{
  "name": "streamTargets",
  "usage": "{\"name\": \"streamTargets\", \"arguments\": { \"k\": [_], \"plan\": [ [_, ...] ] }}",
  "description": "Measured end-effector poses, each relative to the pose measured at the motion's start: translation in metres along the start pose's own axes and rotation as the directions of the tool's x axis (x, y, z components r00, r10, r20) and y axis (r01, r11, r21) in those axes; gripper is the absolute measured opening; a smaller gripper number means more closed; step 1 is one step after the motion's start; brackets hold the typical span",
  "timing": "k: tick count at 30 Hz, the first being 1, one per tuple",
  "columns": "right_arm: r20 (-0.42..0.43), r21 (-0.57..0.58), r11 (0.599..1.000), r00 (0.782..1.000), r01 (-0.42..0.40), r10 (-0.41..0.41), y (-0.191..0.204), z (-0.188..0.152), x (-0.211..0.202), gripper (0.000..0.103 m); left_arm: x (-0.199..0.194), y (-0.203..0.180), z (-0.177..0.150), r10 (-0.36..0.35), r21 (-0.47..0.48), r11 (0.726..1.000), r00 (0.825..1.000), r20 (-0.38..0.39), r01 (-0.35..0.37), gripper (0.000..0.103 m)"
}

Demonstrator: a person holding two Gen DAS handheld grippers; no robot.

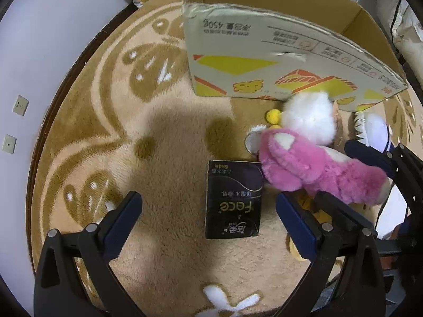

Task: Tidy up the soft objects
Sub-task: 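Grasp the black Face tissue pack with the left tool while the right tool grasps the pink plush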

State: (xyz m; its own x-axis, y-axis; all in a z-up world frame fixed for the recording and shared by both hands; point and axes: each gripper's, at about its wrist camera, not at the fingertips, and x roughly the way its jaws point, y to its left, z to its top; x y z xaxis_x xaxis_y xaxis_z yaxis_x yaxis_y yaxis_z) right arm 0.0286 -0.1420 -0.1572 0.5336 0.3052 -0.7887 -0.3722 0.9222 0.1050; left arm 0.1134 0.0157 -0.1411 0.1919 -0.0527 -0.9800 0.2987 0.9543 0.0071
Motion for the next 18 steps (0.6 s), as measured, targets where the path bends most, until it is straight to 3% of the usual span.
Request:
{"name": "streamTargets", "arguments": {
  "k": [10,16,18],
  "plan": [
    [-0.036,-0.025,1.0,0.999,0.012,-0.013,0.002,-0.001,0.012,0.058,0.025,-0.01,0.003,0.051,0.048,0.998,0.998,-0.04,-0.05,0.098],
    [-0.036,-0.015,1.0,0.999,-0.003,0.002,0.001,0.0,0.016,0.058,0.04,-0.019,0.005,0.083,0.08,0.994,0.994,-0.072,-0.077,0.075],
    [-0.032,-0.024,1.0,0.999,-0.008,0.007,0.001,0.0,0.014,0.055,0.04,-0.024,0.006,0.079,0.098,0.992,0.995,-0.057,-0.074,0.061]
  ]
}}
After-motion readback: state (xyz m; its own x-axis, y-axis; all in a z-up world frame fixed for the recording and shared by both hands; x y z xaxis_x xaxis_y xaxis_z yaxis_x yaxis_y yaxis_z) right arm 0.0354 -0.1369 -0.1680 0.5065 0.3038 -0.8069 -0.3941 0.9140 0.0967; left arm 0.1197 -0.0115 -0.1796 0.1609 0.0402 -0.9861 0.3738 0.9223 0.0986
